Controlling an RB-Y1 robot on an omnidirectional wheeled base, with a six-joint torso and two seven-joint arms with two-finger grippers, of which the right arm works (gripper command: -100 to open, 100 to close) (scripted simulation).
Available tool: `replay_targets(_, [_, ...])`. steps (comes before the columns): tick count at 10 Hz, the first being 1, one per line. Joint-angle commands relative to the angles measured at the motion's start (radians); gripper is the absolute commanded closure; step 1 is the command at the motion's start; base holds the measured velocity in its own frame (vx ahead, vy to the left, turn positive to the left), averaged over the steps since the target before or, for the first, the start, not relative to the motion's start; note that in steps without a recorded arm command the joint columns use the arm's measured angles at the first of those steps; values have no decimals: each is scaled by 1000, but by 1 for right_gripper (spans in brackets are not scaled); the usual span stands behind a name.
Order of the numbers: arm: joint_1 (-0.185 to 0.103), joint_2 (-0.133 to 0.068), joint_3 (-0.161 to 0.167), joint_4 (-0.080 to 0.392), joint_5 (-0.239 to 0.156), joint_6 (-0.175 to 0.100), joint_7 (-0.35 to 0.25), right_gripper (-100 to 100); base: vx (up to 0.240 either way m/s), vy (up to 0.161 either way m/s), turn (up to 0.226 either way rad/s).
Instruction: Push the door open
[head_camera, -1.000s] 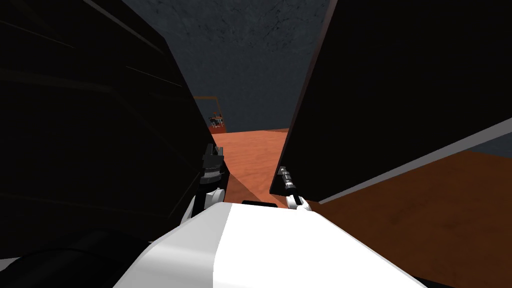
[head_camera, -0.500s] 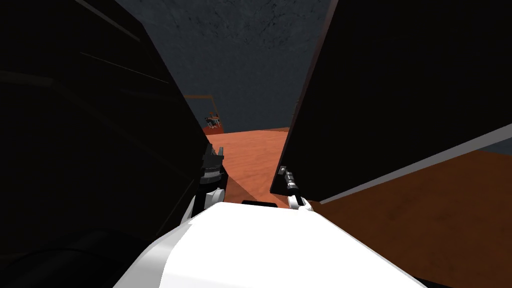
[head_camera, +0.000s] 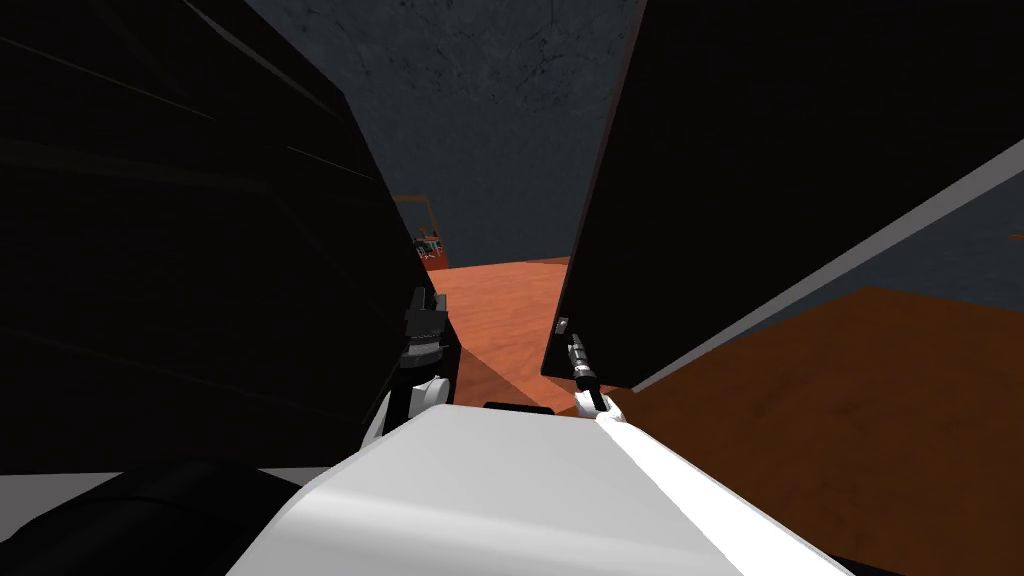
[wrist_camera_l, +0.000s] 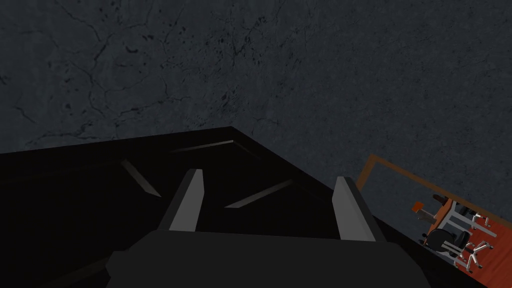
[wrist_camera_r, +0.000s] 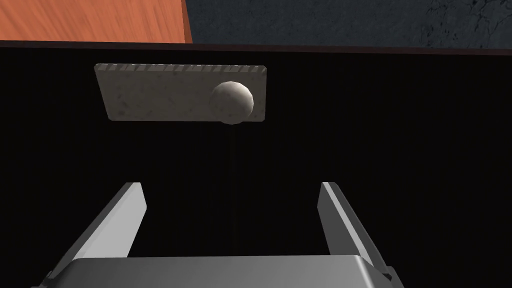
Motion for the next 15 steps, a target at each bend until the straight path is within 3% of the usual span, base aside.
replay_targets(1, [0, 3, 2, -2, 1, 1, -1, -100, -233, 86, -31])
replay_targets(3, [1, 2, -2, 1, 0, -3, 1, -100, -11, 29, 6])
replay_targets(11, [4, 5, -17, 10, -6, -23, 13, -100, 200, -19, 23])
replay_targets(12, [4, 5, -17, 10, -6, -23, 13, 100, -20, 3, 3])
replay_targets(15, [4, 5, -17, 10, -6, -23, 13, 100, -25, 0, 4])
